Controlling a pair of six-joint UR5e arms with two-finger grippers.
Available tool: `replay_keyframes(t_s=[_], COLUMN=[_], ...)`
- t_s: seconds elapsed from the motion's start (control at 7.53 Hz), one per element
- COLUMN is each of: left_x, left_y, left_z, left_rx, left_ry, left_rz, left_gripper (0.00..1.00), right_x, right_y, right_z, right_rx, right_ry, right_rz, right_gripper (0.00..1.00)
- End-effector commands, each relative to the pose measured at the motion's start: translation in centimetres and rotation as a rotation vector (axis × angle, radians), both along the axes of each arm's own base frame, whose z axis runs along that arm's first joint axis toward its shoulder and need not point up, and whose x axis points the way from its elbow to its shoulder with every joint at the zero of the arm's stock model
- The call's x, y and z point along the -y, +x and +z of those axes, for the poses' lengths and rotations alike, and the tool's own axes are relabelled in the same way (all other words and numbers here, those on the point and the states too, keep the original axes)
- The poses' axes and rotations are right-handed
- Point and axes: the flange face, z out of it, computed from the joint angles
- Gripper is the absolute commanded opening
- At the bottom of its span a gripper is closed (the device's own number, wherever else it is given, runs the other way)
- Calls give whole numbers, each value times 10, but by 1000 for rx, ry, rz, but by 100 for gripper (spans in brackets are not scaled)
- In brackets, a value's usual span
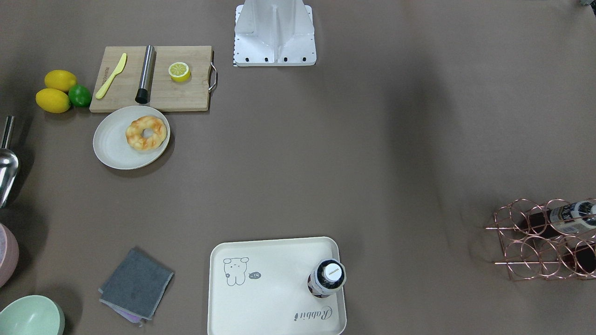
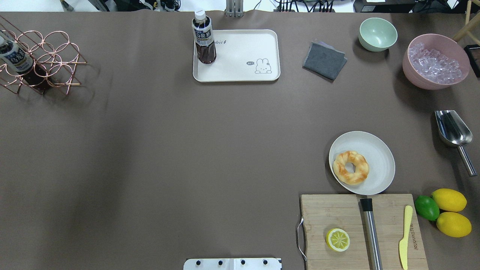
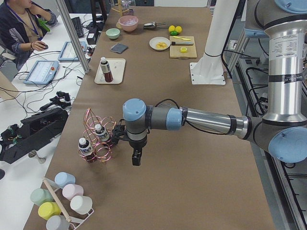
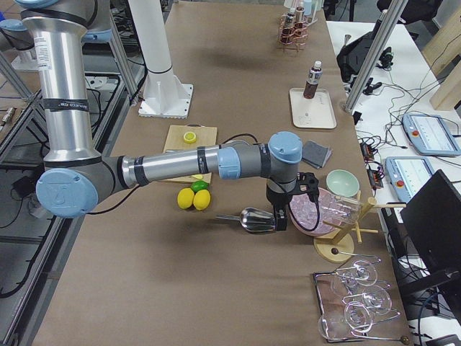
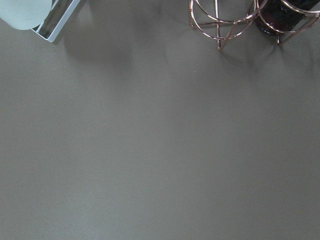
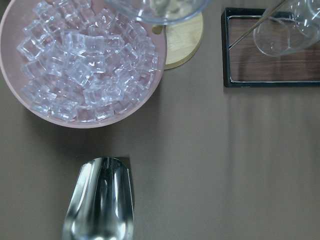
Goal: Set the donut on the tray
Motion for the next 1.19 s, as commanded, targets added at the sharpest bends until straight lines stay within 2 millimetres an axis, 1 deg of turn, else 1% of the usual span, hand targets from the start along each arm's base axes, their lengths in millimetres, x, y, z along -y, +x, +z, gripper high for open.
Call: replay_keyframes(t_s=[0.0, 0.27, 0.4, 0.53, 0.66, 0.8, 0.93, 1.06], left_x=[0, 0, 0, 0, 0, 0, -1, -1], left_y=[0, 0, 0, 0, 0, 0, 0, 1], left_z=[0, 0, 0, 0, 0, 0, 0, 0], left_rx=[-2, 0, 0, 0, -1, 0, -1, -1], left_ry=[0, 1, 1, 1, 2, 2, 2, 2], left_rz=[0, 1, 1, 1, 2, 2, 2, 4], left_gripper=[98, 98, 98, 98, 98, 98, 98, 98], right_x=[-1, 0, 1, 4, -6, -3, -7, -3], right_y=[0, -2, -3, -12, -11, -11, -4, 2], right_z=[1, -2, -10, -18, -10, -13, -16, -31], right_rx=[-1, -1, 0, -7, -6, 0, 5, 18], right_ry=[2, 14, 29, 41, 23, 6, 19, 109], right_rz=[-5, -14, -15, -25, -22, 4, 17, -27], right_gripper=[100, 100, 100, 100, 100, 100, 100, 100])
